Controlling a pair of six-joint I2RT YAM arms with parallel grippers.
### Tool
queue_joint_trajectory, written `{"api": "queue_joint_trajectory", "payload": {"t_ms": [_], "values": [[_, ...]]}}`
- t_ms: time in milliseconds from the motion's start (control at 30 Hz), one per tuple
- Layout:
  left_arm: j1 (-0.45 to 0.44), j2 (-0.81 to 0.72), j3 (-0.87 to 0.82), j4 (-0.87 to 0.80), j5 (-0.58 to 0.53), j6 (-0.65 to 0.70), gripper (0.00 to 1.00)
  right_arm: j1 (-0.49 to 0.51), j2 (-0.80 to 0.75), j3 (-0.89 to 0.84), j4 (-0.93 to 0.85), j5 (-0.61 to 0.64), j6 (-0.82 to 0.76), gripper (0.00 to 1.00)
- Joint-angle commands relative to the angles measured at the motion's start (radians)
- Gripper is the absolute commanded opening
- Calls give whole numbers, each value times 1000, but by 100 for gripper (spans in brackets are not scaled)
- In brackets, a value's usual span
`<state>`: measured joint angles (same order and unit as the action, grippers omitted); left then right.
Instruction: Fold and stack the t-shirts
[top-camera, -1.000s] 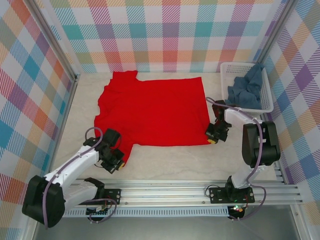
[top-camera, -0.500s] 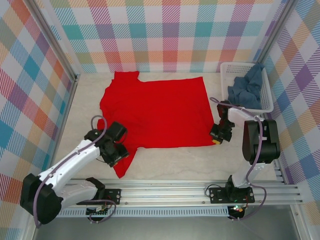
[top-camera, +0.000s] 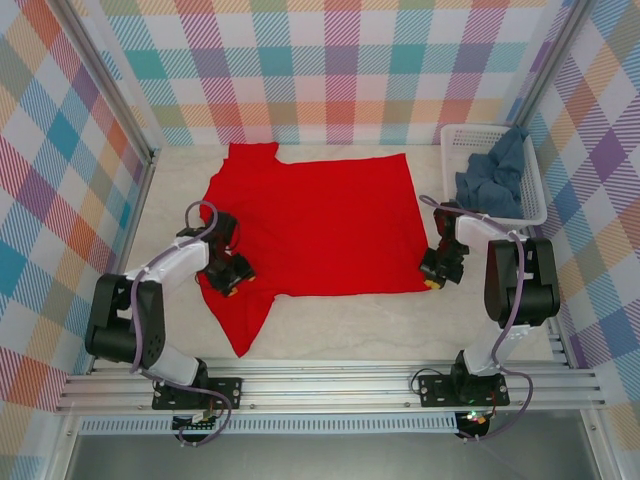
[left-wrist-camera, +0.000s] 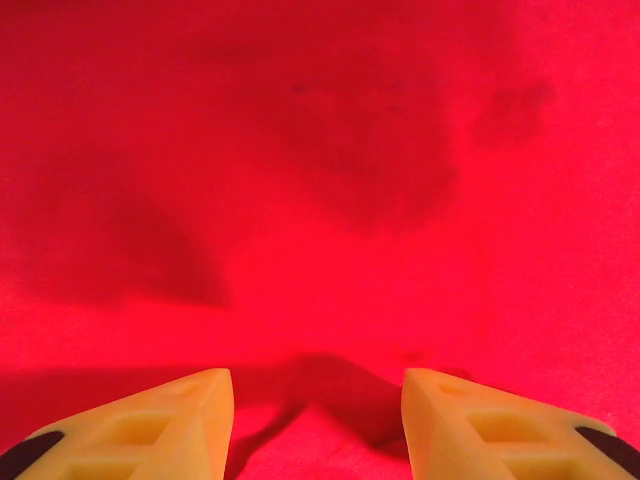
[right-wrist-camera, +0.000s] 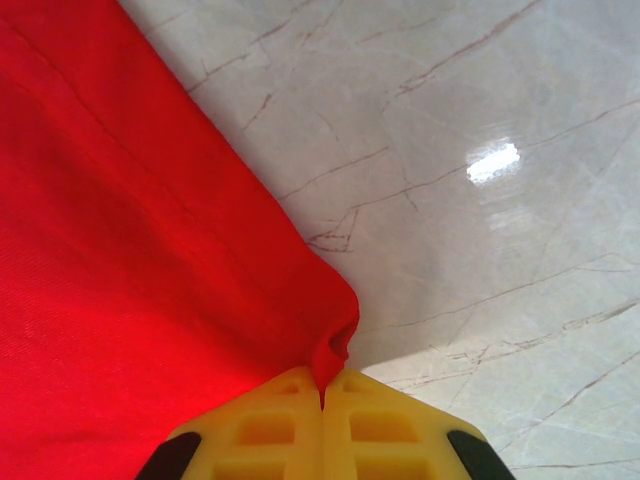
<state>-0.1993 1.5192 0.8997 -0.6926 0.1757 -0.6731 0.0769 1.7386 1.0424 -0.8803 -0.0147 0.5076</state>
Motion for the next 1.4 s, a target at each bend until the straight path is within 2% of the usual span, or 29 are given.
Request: {"api": "queue_joint_trajectory", "payload": {"t_ms": [0,133,300,400,567,767,933,1133,1300,1367], "values": [[3,-1,-12,79,68,62,46,-8,9,-12,-13,1,-7,0],[-27,2,-41,57,76,55,39,-8,11,-4,-14,1,-2,0],[-76,6,-57,2,17,60,40,-8,10,2,-14,-7,6,0],[-87,1,-72,29,27,44,39,-7,7,-2,-11,-11,11,0],[-129,-32,-66,8,39,29,16,-7,3,-14,-5,-11,14,0],[-182,-115,-93,-52,29,-4,0,-7,6,-15,-1,-13,14,0],[-230,-145,-104,-80,64,-40,0,-8,9,-12,-4,-10,8,0],[-327,-127,-79,-105,105,-88,0,-6,11,-17,-6,-6,2,0],[-423,-69,-69,-44,134,-145,0,-7,-3,-32,-6,12,2,0],[-460,-34,-71,-3,142,-177,5,-8,-13,-38,-5,18,2,0]]}}
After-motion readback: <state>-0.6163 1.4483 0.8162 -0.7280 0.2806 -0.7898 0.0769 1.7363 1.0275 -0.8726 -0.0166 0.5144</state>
